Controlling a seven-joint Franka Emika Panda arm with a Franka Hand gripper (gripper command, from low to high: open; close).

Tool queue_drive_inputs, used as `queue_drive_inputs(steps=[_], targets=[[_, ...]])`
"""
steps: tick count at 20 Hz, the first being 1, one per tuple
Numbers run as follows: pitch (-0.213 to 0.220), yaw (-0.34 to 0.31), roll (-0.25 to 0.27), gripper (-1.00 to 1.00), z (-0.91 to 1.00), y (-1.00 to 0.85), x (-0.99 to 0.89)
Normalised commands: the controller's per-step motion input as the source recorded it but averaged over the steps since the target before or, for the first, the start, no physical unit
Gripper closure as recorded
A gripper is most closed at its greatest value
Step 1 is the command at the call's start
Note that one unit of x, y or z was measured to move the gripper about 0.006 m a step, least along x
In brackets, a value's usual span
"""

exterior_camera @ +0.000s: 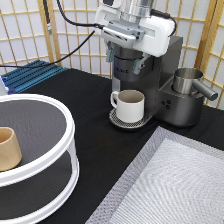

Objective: Make coffee

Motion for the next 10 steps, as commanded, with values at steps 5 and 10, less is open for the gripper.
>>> queue_drive_inputs(steps=[5,10], targets=[[-0.132,0.068,-0.230,-1.00,-0.66,0.54,-0.32],[-0.065,0.138,-0.072,-1.00,-0.69,0.13,-0.65]])
